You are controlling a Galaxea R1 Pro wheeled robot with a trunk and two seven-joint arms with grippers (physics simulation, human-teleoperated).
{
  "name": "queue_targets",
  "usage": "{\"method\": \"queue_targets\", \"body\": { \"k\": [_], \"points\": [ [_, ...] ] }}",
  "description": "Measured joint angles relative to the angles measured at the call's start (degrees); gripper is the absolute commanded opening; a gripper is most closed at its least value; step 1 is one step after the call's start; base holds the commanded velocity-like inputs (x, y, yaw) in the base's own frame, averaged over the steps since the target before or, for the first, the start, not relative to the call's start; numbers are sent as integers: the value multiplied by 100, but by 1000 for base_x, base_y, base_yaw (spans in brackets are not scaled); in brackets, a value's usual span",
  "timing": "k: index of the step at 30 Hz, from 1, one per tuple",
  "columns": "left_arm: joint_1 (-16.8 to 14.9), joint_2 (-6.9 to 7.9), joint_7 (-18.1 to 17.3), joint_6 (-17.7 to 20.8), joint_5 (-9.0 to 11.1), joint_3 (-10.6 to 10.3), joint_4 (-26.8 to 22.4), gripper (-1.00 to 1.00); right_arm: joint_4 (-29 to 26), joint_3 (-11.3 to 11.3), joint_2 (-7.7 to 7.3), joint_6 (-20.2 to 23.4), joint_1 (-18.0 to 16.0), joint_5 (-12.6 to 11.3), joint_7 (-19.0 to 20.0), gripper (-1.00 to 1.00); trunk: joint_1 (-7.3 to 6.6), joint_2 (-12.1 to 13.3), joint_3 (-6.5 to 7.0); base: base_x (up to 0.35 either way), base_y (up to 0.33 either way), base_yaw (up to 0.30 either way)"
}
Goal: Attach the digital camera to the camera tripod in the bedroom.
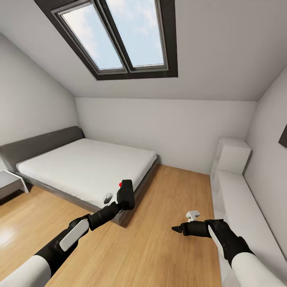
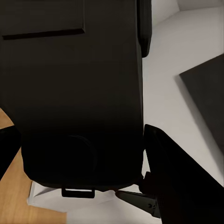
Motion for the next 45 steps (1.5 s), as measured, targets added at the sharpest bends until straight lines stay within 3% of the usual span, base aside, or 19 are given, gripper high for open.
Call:
{"method": "queue_targets", "body": {
  "k": [45],
  "points": [
    [1,-2,133,10,-6,0,22,-100,0,0,-2,2,1,0,1,100,-990,1808,810,0,0,0]
  ]
}}
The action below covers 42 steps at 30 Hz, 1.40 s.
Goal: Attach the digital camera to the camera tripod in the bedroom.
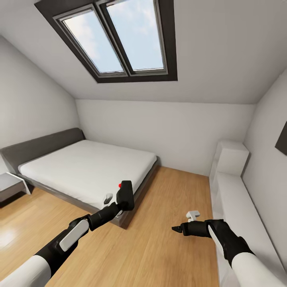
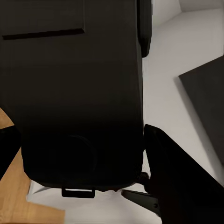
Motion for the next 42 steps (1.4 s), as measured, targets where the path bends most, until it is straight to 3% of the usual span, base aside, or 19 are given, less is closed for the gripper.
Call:
{"method": "queue_targets", "body": {
  "k": [10,15,18,24,30,33,37,42],
  "points": [
    [1,-9,540,3,-3,-1,98,-100,6,0,0,4,0,-6,0,100,-220,402,180,0,0,0],
    [2,-56,1171,4,-28,1,664,-100,175,-1,-20,3,0,-12,-38,100,-330,604,270,0,0,0],
    [2,-66,1615,10,-24,5,1217,-100,622,-3,-60,-19,1,0,-55,100,-396,724,324,0,0,0],
    [5,-75,1976,-5,-7,-18,1952,-100,1587,5,-169,-310,0,11,-171,100,-528,966,432,0,0,0],
    [27,-237,2065,-24,-17,-52,2920,-100,2660,15,-430,-994,-1,13,-820,100,-660,1206,539,0,0,0],
    [30,-421,2080,-117,-32,-74,3470,-100,3231,24,-490,-1495,3,14,-1303,100,-726,1323,587,0,0,0],
    [30,-577,2083,-416,-36,-64,3983,-100,3504,18,-515,-1906,20,5,-1749,100,-813,1479,655,0,0,0],
    [101,-757,2093,-993,-154,-38,4495,-100,3631,18,-528,-2207,27,6,-2228,100,-814,1481,656,0,0,0]
  ]
}}
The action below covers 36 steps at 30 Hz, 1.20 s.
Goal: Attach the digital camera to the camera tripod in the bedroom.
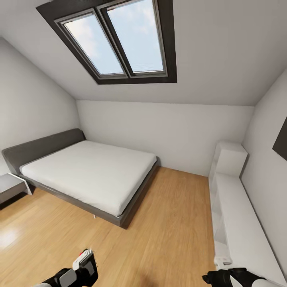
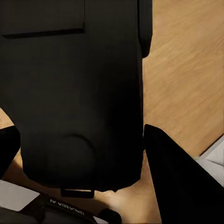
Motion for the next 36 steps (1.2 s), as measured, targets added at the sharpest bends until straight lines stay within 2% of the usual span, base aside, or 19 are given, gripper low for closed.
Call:
{"method": "queue_targets", "body": {
  "k": [2,7,18,25,31,36],
  "points": [
    [165,-38,8,-183,-98,4,101,-100,26,0,-2,-62,2,-2,-108,100,0,0,-1,0,0,0],
    [527,-62,38,-331,-252,8,169,-100,44,1,-4,-111,29,-4,-187,100,0,0,-1,0,0,0],
    [1403,-84,271,-556,-637,15,206,-100,54,8,33,-334,760,-7,-229,100,0,-1,-2,0,0,0],
    [1755,-126,290,-734,-798,13,209,-100,54,6,79,-545,1130,-10,-244,100,0,-1,-2,0,0,0],
    [1952,-144,291,-777,-830,8,209,-100,50,8,116,-746,1460,6,-343,100,0,-1,0,0,0,0],
    [2040,-150,292,-834,-840,1,210,-100,45,22,240,-861,1733,31,-513,100,0,-1,0,0,0,0]
  ]
}}
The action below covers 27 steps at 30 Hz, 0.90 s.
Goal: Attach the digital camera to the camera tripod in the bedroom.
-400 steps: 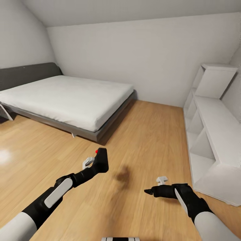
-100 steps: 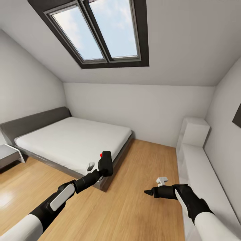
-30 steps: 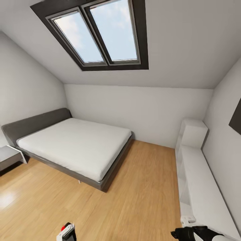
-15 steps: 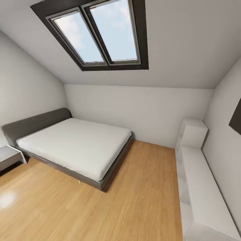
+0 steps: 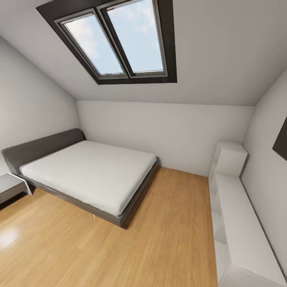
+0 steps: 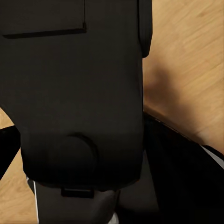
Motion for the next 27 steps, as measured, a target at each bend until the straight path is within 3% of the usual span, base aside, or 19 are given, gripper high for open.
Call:
{"method": "queue_targets", "body": {
  "k": [10,27],
  "points": [
    [22,-19,0,-22,-9,-1,0,-100,-1,4,76,-37,158,4,-141,100,0,0,0,0,0,0],
    [24,-19,-1,-20,-2,2,-6,-100,-1,10,81,-40,177,5,-221,100,0,0,0,0,0,0]
  ]
}}
